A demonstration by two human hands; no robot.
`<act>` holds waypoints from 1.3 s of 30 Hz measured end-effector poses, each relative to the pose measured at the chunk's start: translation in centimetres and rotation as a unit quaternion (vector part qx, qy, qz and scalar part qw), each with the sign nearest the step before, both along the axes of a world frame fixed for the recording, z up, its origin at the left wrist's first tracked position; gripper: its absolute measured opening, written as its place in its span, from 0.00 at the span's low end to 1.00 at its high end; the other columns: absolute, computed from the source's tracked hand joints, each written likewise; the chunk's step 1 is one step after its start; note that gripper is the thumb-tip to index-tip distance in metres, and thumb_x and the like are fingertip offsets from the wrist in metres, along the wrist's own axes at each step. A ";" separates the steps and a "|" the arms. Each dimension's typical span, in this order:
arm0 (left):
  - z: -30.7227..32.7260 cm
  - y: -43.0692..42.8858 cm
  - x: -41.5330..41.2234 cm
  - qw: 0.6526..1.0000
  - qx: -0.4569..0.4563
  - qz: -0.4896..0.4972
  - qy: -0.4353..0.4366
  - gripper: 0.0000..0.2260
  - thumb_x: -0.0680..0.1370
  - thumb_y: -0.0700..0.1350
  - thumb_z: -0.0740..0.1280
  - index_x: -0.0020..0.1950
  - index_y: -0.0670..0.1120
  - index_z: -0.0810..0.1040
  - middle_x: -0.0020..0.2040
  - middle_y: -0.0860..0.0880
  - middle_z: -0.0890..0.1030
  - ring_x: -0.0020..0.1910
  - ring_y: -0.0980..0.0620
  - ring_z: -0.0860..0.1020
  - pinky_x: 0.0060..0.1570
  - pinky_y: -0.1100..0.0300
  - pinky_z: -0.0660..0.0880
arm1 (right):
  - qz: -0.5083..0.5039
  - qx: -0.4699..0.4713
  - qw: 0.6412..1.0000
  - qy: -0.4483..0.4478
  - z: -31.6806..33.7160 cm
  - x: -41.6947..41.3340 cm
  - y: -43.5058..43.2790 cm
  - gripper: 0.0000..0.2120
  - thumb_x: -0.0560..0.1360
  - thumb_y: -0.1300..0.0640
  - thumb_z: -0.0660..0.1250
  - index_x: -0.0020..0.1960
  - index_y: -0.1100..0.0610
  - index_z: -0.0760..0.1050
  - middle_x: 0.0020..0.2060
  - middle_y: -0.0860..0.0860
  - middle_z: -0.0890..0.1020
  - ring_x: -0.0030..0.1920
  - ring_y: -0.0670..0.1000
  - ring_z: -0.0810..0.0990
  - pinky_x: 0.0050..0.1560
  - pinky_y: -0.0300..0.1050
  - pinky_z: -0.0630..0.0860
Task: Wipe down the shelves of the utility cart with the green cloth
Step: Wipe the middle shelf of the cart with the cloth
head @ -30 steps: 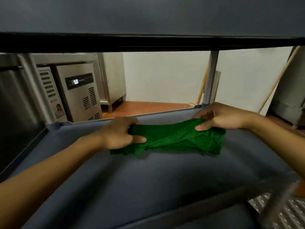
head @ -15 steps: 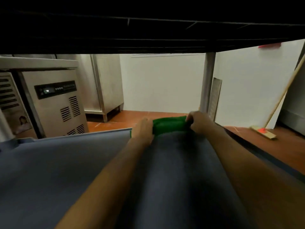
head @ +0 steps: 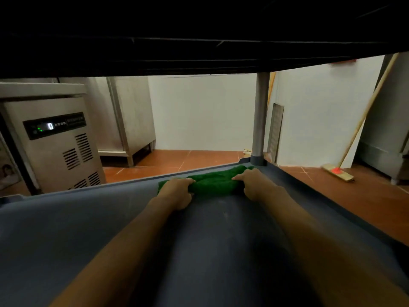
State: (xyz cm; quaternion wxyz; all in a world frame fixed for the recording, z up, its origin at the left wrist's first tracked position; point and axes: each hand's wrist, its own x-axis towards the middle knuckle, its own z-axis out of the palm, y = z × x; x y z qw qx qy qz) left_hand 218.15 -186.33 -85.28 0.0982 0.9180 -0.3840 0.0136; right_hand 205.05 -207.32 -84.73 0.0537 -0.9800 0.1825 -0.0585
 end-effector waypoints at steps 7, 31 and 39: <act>0.7 2.2 -2.9 0.999 0.008 -0.026 0.018 0.19 0.81 0.46 0.64 0.72 0.50 0.73 0.64 0.45 0.79 0.62 0.45 0.77 0.65 0.49 0.74 | 0.009 0.011 0.999 -0.028 0.2 -3.4 2.3 0.26 0.78 0.67 0.59 0.73 0.48 0.71 0.72 0.56 0.71 0.73 0.58 0.65 0.74 0.55 0.64; -0.1 11.7 -13.7 0.999 0.018 -0.045 0.014 0.19 0.79 0.50 0.66 0.71 0.52 0.74 0.65 0.45 0.79 0.63 0.43 0.77 0.64 0.52 0.72 | 0.038 -0.009 0.999 0.009 0.0 -16.5 10.5 0.27 0.77 0.65 0.57 0.73 0.48 0.71 0.66 0.56 0.73 0.66 0.60 0.67 0.67 0.54 0.67; 1.1 16.5 -17.8 0.993 0.031 -0.095 0.063 0.20 0.81 0.51 0.65 0.74 0.53 0.71 0.62 0.46 0.75 0.63 0.45 0.74 0.67 0.52 0.69 | 0.087 0.041 0.995 0.010 1.1 -21.6 12.6 0.21 0.75 0.58 0.64 0.67 0.46 0.77 0.61 0.49 0.78 0.64 0.53 0.74 0.67 0.45 0.68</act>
